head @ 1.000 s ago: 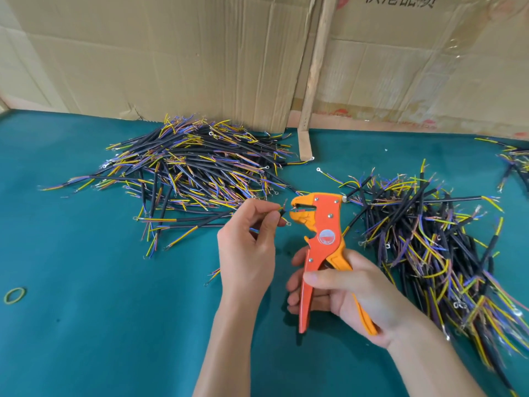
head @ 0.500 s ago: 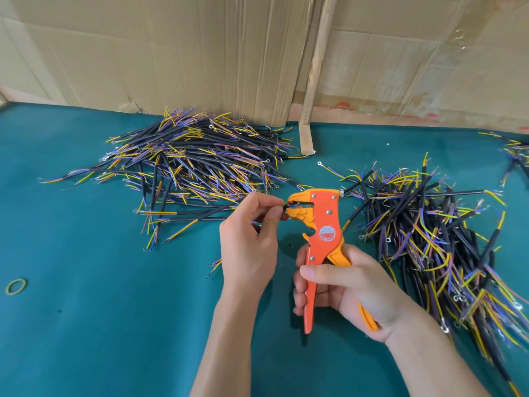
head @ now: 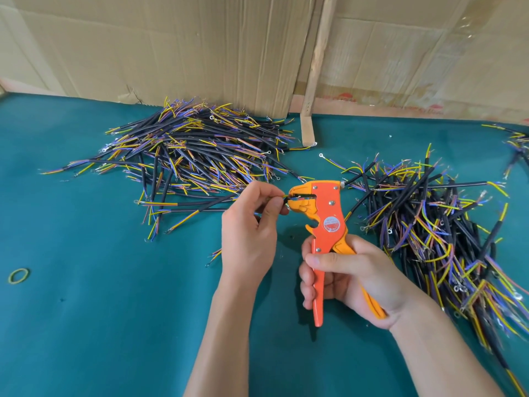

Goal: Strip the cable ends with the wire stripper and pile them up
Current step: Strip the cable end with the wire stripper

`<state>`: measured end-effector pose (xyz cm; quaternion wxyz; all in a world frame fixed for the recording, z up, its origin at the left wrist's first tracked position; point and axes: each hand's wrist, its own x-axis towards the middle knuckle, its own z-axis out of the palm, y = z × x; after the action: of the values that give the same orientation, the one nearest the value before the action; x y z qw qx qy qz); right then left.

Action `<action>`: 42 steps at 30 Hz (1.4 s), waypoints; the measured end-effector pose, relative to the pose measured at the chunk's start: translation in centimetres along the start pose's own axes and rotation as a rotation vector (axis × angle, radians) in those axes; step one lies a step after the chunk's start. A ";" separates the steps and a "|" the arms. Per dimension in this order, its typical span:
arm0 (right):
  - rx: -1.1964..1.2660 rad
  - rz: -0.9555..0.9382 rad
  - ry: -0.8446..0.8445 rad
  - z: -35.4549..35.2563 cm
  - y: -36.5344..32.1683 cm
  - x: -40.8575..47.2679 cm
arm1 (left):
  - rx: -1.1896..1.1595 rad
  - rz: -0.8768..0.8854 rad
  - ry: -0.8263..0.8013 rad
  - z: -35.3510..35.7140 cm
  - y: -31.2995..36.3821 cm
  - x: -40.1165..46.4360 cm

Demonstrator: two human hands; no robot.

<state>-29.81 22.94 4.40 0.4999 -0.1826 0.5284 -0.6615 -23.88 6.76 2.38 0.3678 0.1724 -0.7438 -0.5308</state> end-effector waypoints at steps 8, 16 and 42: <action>0.003 0.024 -0.011 -0.3 -0.2 -0.2 | -0.012 -0.014 -0.043 -0.5 0.0 0.1; 0.011 0.027 0.037 0.1 -0.2 -0.3 | 0.029 -0.008 -0.034 -0.4 0.1 0.1; 0.029 0.004 0.057 0.5 0.2 -0.2 | 0.008 -0.006 -0.009 0.2 0.2 0.0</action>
<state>-29.26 22.82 4.49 0.4885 -0.1552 0.5330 -0.6732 -23.95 6.95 2.48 0.3621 0.1736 -0.7471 -0.5297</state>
